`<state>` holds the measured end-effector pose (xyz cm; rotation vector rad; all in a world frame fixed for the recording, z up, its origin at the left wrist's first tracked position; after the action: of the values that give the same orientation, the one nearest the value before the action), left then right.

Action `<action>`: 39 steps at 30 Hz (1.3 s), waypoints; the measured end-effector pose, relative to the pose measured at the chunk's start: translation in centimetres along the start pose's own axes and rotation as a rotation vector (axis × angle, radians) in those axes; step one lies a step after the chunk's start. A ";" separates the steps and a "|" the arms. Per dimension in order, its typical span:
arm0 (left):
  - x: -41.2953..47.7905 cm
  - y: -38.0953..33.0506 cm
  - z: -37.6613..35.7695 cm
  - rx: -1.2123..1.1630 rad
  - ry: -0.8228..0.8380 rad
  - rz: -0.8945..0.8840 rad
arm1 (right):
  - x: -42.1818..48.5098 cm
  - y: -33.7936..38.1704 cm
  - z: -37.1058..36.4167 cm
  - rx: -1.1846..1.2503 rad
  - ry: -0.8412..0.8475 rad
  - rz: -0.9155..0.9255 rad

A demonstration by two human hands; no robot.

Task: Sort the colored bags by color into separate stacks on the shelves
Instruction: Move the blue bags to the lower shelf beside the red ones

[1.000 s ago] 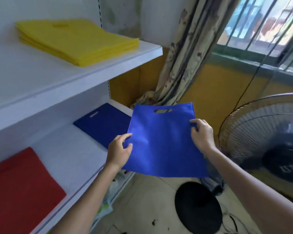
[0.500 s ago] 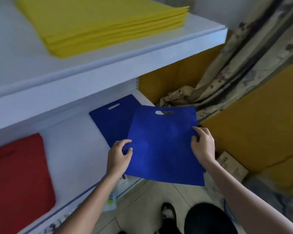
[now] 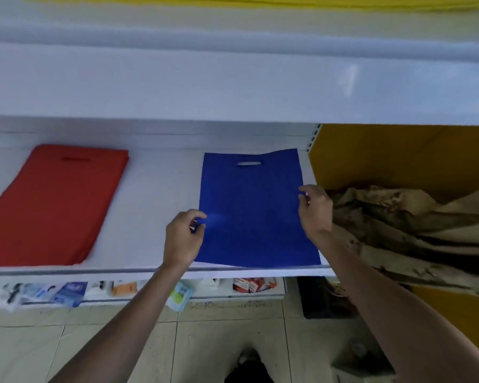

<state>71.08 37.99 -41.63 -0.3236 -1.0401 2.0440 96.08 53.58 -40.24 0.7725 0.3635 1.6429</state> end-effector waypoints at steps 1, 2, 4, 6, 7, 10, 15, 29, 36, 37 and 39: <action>0.4 0.3 -0.2 0.009 -0.014 0.011 | 0.5 -0.2 -0.6 -0.002 0.005 0.007; 0.7 0.6 -0.5 0.023 -0.012 0.019 | 0.8 -0.5 -1.2 -0.018 0.019 0.013; 1.0 1.5 -2.0 0.098 0.084 0.011 | 0.9 -1.3 -3.0 -0.093 0.083 0.041; 0.7 2.5 -3.9 0.279 0.251 -0.023 | 0.1 -2.2 -4.9 -0.212 0.183 0.057; 0.4 2.9 -4.5 0.362 0.301 -0.032 | -0.4 -2.7 -5.7 -0.280 0.227 0.053; -0.1 3.1 -4.8 0.369 0.298 0.009 | -1.0 -3.2 -6.3 -0.366 0.255 0.027; -0.2 2.8 -4.7 0.300 0.265 0.050 | -1.2 -3.5 -6.0 -0.274 0.263 -0.029; -1.2 3.3 9.9 0.148 0.059 0.078 | -4.4 12.0 -4.4 0.013 0.303 0.202; -3.4 5.6 32.8 0.223 -0.266 0.061 | -12.6 34.0 -6.3 0.238 0.365 0.464; -4.2 6.0 35.8 0.239 -0.294 0.060 | -14.9 37.1 -6.7 0.253 0.392 0.521; -5.9 7.1 42.2 0.265 -0.368 0.066 | -19.9 43.4 -7.5 0.294 0.457 0.631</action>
<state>48.35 7.39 -21.30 0.1639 -0.9616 2.3229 59.71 25.97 -24.32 0.7666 0.7513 2.4080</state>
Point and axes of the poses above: each hand's wrist, its own x-axis towards the middle knuckle, its own z-axis out of the back of the hand, y = z × x, the point moved 8 cm from there along x, towards the middle knuckle, and after that the axes turned 10 degrees about -y, right-handed, at the moved point
